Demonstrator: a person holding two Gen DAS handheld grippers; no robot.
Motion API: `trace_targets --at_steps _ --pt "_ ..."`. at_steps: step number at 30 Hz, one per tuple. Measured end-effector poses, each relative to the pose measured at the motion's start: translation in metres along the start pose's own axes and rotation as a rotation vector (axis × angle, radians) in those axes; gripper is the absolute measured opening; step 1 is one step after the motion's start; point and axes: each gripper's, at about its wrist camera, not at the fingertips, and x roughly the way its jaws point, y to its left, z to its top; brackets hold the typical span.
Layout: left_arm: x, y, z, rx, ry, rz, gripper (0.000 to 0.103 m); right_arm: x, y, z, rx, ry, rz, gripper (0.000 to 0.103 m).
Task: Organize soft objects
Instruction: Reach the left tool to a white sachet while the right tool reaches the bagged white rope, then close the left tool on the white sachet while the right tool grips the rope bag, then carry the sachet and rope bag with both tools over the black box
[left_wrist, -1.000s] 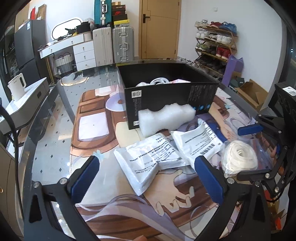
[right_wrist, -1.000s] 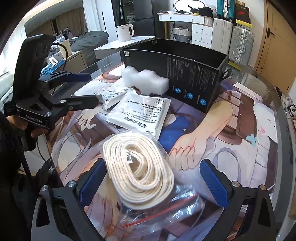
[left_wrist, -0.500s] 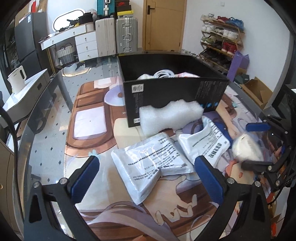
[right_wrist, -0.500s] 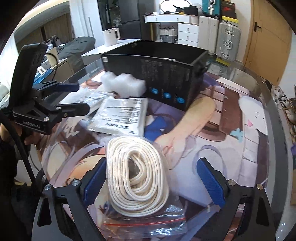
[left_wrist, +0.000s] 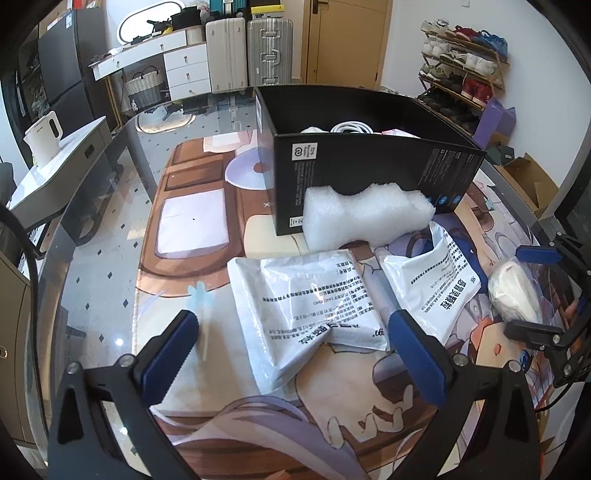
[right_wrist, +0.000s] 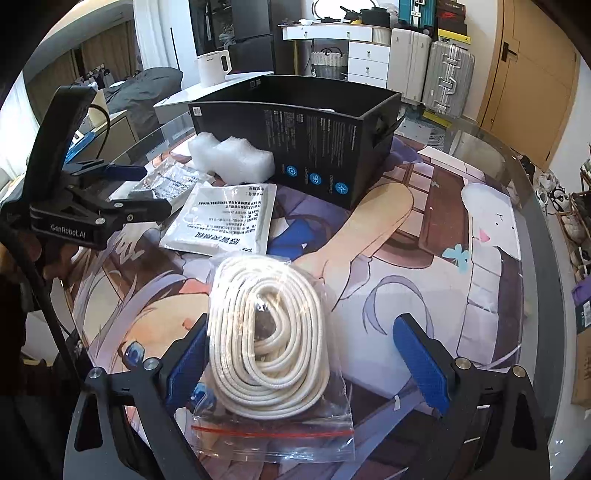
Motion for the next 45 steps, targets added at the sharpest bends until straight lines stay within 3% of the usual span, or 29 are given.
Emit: trace_targets --at_steps 3,8,14,20,26,28,31,45 --pt "0.002 0.001 0.001 -0.004 0.006 0.0 0.103 -0.003 0.002 0.0 -0.007 -0.015 0.0 0.088" --pt "0.004 0.0 0.002 0.001 0.01 0.013 0.103 -0.008 0.002 -0.001 -0.014 -0.033 0.01 0.062" --pt "0.004 0.0 0.003 -0.001 0.011 0.007 0.102 -0.011 0.004 -0.001 -0.031 -0.042 0.022 0.048" --pt "0.003 -0.004 0.002 0.016 0.001 -0.001 0.098 -0.011 0.007 -0.001 -0.041 -0.048 0.025 0.045" --pt "-0.002 -0.008 0.0 0.045 -0.032 0.007 0.073 -0.012 0.007 -0.001 -0.039 -0.049 0.029 0.045" --pt "-0.004 -0.007 -0.001 0.045 -0.048 0.0 0.06 -0.012 0.007 -0.002 -0.039 -0.049 0.03 0.045" --pt "-0.007 -0.005 -0.002 0.045 -0.056 -0.015 0.052 -0.012 0.007 -0.002 -0.039 -0.049 0.029 0.045" --pt "-0.023 0.003 -0.009 0.026 -0.101 -0.046 0.036 -0.015 0.007 -0.001 -0.046 -0.056 0.027 0.043"
